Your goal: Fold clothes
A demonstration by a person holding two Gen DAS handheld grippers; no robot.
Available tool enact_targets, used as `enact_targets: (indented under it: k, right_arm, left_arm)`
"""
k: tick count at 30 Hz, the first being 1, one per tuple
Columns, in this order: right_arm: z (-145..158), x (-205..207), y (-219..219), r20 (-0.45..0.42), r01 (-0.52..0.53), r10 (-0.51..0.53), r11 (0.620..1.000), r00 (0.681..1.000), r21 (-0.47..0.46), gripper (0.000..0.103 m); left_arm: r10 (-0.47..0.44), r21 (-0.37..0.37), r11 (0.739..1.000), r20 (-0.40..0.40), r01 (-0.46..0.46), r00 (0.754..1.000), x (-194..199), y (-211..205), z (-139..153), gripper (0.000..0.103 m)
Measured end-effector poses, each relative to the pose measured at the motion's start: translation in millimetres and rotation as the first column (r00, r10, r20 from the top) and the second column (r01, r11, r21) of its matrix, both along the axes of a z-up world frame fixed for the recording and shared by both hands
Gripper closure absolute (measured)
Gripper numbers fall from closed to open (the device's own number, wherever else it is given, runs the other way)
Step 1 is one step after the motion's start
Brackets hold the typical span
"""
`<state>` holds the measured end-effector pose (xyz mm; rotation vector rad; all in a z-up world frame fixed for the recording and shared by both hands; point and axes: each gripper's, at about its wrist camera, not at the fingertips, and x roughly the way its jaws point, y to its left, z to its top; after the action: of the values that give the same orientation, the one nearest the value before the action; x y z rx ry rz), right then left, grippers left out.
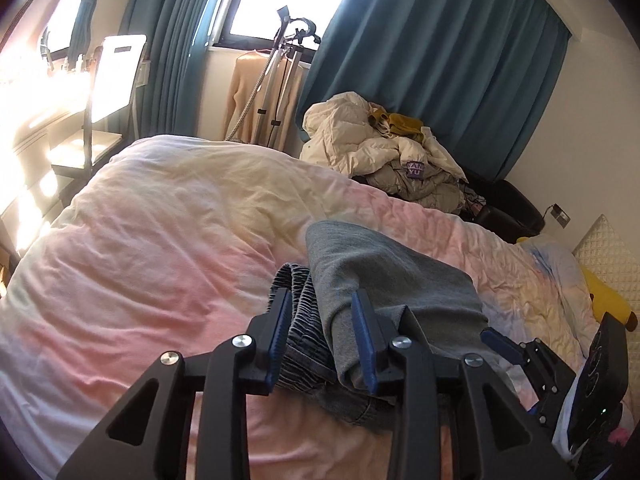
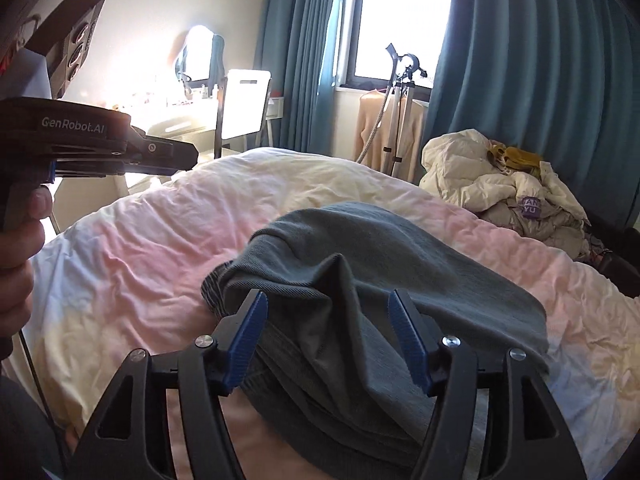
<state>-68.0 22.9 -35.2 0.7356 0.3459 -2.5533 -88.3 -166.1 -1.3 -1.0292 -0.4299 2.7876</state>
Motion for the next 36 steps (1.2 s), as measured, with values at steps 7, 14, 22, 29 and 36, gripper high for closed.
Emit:
enact_targets:
  k: [7,14,22,29,36]
  right_arm:
    - [-2.0,12.1,99.3,0.112,0.134,-0.133,0.991,0.985,0.002,0.039]
    - [-18.1,14.0,137.3,0.228,0.194,-0.178,0.980,0.957,-0.049,0.038]
    - [-46.9,5.1,115.1,0.245,0.144,-0.161,0.986,0.956,0.084,0.038]
    - [-30.0,-3.3,143.7,0.257,0.272,-0.246,0.960,0.935,-0.071,0.091]
    - [-16.0,2.0,141.7,0.171,0.268,-0.259,0.963,0.950,-0.032,0.095]
  left_arm:
    - [-0.116,-0.147,0.980,0.106,0.131,0.988,-4.1,48.5,-15.5,0.050]
    - [-0.132,-0.323,0.928,0.181,0.186,0.975,-7.7,76.2,-35.7,0.050]
    - [-0.105,-0.415,0.886,0.253,0.206,0.962,-17.6,81.9,-57.0,0.050]
    - [-0.096,-0.422,0.883,0.269,0.207,0.958,-22.1,82.1,-63.3,0.050]
    - [-0.007,-0.398,0.912,0.219,0.096,0.976,-27.3,74.3,-57.7,0.050]
